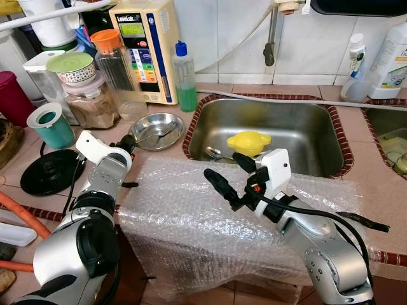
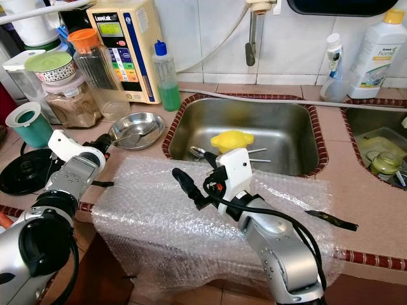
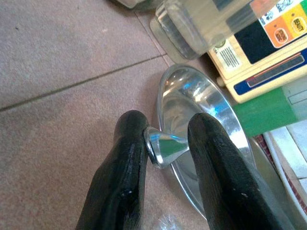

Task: Kitchen organization

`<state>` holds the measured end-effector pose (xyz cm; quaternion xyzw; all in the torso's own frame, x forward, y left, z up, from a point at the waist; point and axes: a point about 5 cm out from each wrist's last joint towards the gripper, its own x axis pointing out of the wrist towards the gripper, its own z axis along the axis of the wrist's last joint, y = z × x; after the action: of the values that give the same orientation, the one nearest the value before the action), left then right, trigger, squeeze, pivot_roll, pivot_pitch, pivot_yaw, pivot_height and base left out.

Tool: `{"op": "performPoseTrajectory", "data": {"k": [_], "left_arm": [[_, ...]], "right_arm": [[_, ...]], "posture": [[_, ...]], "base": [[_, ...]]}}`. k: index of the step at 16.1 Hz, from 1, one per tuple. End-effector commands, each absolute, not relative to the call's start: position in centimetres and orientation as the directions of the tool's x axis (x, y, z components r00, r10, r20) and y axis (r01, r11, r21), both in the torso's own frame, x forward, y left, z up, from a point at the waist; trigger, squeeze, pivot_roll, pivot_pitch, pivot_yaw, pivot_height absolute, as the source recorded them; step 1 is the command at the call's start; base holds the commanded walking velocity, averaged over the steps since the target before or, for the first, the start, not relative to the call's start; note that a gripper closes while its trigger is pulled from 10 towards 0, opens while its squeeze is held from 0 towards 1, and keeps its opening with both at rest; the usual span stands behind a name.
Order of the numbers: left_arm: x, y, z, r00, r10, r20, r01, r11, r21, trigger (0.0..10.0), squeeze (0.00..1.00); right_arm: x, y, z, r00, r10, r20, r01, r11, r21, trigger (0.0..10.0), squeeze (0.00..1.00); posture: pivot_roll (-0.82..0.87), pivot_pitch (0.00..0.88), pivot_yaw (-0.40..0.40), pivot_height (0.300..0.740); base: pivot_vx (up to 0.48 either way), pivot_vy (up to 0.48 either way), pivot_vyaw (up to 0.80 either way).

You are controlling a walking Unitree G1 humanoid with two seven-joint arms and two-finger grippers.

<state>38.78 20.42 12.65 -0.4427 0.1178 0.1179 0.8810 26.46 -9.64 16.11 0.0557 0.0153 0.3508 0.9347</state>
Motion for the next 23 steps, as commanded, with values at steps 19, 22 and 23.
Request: {"op": "performPoseTrajectory", "data": {"k": [19,22,23], "left_arm": [[40.1,17.4,21.3,0.987,-0.035,0.154,0.126,0.764,-0.633,0.0,0.0],[39.4,13.8,21.7,0.958,-0.213,0.191,0.284,0.792,-0.54,0.0,0.0],[39.1,12.6,21.3,0.947,-0.264,0.185,0.322,0.807,-0.495,0.0,0.0]], "right_arm": [[27.9,-10.1,15.9,0.811,0.584,0.019,-0.584,0.808,0.08,10.0,0.0],[29.6,-11.6,17.0,0.861,0.505,0.058,-0.501,0.862,-0.073,10.0,0.0],[30.1,-12.2,17.5,0.875,0.476,0.086,-0.468,0.878,-0.097,10.0,0.0]], "posture": [[-0.06,0.0,0.163,0.74],[-0.05,0.0,0.159,0.74],[-0.05,0.0,0.156,0.74]], "base": [[0.0,0.0,0.0],[0.0,0.0,0.0],[0.0,0.0,0.0]]}}
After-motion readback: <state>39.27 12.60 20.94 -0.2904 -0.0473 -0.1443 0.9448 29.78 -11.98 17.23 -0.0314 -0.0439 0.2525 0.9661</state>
